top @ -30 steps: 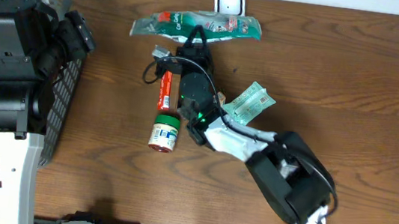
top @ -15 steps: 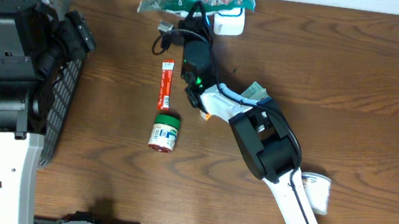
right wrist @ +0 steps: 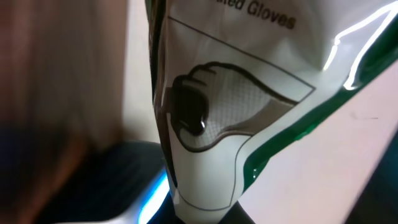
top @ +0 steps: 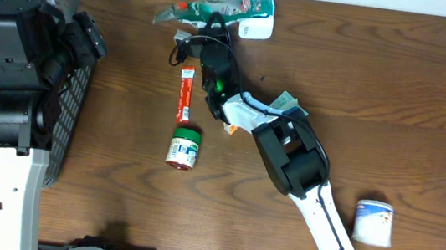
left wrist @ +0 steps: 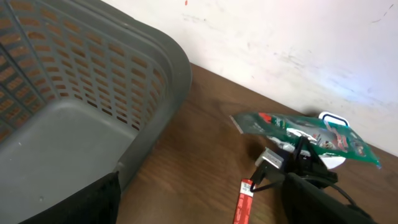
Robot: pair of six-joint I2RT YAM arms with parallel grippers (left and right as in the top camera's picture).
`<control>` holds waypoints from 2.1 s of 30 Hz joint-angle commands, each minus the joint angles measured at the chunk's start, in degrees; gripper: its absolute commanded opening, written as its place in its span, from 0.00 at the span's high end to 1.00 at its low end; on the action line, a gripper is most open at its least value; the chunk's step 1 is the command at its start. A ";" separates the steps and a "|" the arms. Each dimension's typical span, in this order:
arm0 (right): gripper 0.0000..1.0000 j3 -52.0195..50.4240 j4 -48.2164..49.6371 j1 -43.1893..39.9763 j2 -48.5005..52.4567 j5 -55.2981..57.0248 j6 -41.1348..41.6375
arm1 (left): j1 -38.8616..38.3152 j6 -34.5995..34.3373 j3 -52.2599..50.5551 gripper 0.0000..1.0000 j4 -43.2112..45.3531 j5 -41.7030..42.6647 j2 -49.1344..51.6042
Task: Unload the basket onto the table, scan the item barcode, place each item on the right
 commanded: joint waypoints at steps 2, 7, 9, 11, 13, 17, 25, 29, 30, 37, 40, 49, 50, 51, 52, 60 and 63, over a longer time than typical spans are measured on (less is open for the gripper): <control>0.99 0.96 0.39 -1.42 0.61 -0.92 6.38 | 0.17 -0.04 0.46 0.18 0.00 -0.52 -0.26; 0.99 0.96 0.24 -0.79 0.61 -0.81 11.19 | 0.17 -0.07 0.46 0.18 0.00 -0.52 -0.26; 0.99 0.96 0.20 -0.72 0.61 -0.48 12.96 | 0.17 -0.07 0.46 0.18 0.00 -0.52 -0.26; 0.99 0.96 0.17 -0.66 0.61 0.11 13.97 | 0.17 -0.07 0.46 0.18 0.00 -0.52 -0.26; 0.99 0.96 0.13 -0.66 0.61 0.46 14.71 | 0.17 -0.04 0.46 0.18 0.00 -0.52 -0.26; 0.99 0.96 0.13 -0.61 0.61 0.46 15.87 | 0.17 -0.07 0.46 0.18 0.00 -0.52 -0.26; 0.99 0.96 0.13 -0.68 0.59 0.87 19.93 | 0.17 -0.04 0.46 0.18 0.00 -0.52 -0.26; 0.99 0.96 0.31 -0.66 0.59 1.16 22.08 | 0.17 -0.07 0.46 0.18 0.00 -0.52 -0.26; 0.99 0.96 0.50 -0.61 0.57 1.31 22.93 | 0.17 -0.07 0.46 0.18 0.00 -0.52 -0.26; 0.99 0.98 1.20 -0.92 -4.44 5.07 36.17 | 0.17 -0.07 0.46 0.18 0.00 -0.52 -0.26; 0.99 0.98 -6.29 -1.44 -11.54 3.69 44.35 | 0.17 -0.07 0.46 0.18 0.00 -0.52 -0.26; 0.99 0.98 -45.66 -7.63 -38.14 -0.83 72.83 | 0.17 -0.04 0.46 0.18 0.00 -0.52 -0.26; 0.99 0.98 -50.99 -9.18 -40.65 -0.81 74.93 | 0.17 -0.04 0.46 0.18 0.00 -0.52 -0.26; 0.99 0.98 -56.70 -10.93 -43.12 -0.61 77.11 | 0.17 -0.04 0.46 0.18 0.00 -0.52 -0.26; 0.99 0.98 -64.61 -13.60 -46.10 -0.24 80.85 | 0.17 -0.07 0.46 0.18 0.00 -0.52 -0.26; 0.99 0.94 -115.58 -38.73 -55.67 1.46 106.07 | 0.17 -0.07 0.46 0.18 0.00 -0.52 -0.26; 0.99 -1.18 -127.34 -50.18 -54.99 3.48 117.79 | 0.17 -0.04 0.46 0.18 0.00 -0.52 -0.26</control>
